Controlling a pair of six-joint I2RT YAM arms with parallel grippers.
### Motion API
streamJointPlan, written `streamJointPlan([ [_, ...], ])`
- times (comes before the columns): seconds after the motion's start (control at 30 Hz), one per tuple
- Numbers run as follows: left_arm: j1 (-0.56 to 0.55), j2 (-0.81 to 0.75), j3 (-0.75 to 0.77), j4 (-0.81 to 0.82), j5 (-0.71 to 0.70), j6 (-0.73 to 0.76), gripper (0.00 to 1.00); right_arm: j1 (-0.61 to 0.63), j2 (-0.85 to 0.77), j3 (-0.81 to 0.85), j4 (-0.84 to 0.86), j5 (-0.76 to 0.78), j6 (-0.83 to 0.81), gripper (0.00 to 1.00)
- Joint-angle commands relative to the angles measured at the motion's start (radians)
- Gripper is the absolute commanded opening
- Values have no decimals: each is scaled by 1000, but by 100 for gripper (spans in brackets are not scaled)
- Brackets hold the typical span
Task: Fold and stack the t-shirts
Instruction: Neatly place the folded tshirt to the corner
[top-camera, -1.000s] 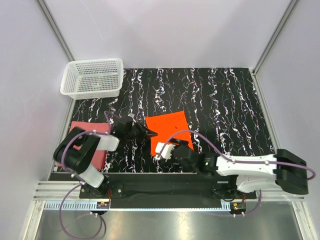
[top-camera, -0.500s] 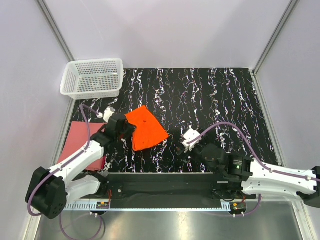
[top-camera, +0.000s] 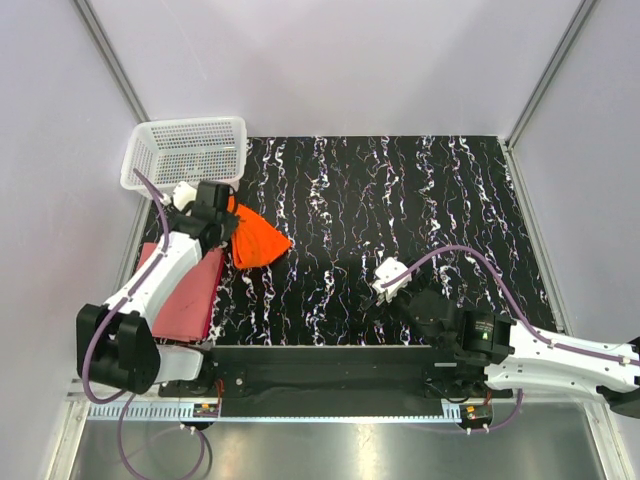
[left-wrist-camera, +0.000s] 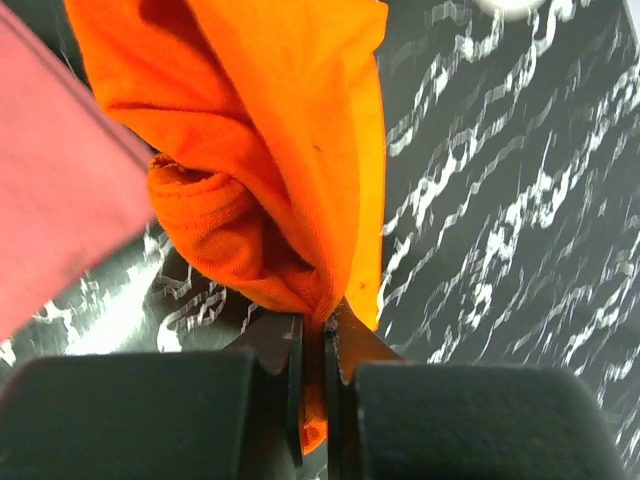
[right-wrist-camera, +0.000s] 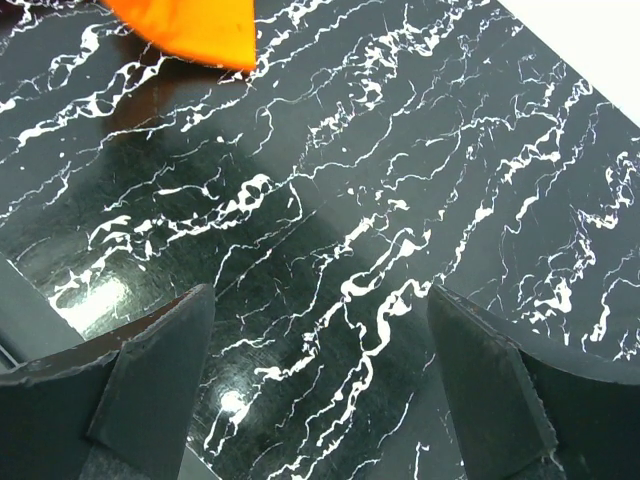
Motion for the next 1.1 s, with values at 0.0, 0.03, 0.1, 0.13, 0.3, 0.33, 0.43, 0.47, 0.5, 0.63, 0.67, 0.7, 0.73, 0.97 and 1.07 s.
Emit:
streamJointPlan([
  [0.0, 61, 35, 128, -60, -32, 53, 0, 0, -15, 29, -7, 35, 20, 93],
  [0.03, 90, 41, 158, -77, -26, 65, 0, 2, -17, 28, -7, 36, 22, 93],
  [0.1, 118, 49, 179, -89, -3, 76, 0, 2, -20, 32, -8, 35, 23, 93],
  [0.13, 144, 49, 192, -95, 1, 84, 0, 2, -18, 34, -10, 32, 22, 93],
  [0.3, 208, 44, 226, -108, 49, 105, 0, 0, -20, 31, -10, 35, 25, 94],
  [0.33, 225, 44, 243, -114, 56, 113, 0, 2, -21, 29, -8, 35, 26, 94],
  [0.43, 266, 43, 268, -138, 96, 127, 0, 2, -26, 25, -8, 26, 42, 94],
  [0.47, 277, 41, 271, -138, 101, 134, 0, 2, -25, 25, -8, 24, 43, 94],
  [0.5, 283, 41, 280, -143, 112, 148, 0, 2, -25, 23, -10, 24, 45, 94],
  [0.63, 309, 34, 311, -158, 135, 179, 0, 0, -23, 22, -10, 23, 46, 94],
  [0.67, 314, 32, 318, -161, 136, 191, 0, 2, -25, 22, -8, 23, 48, 94],
  [0.7, 314, 29, 332, -161, 139, 200, 0, 2, -23, 20, -8, 23, 48, 94],
  [0.73, 314, 26, 341, -164, 139, 209, 0, 2, -23, 19, -8, 21, 51, 94],
  [0.97, 339, 14, 381, -191, 156, 246, 0, 0, -21, 9, 0, 13, 63, 94],
  [1.07, 349, 4, 384, -195, 153, 252, 0, 2, -20, 8, 1, 10, 65, 94],
])
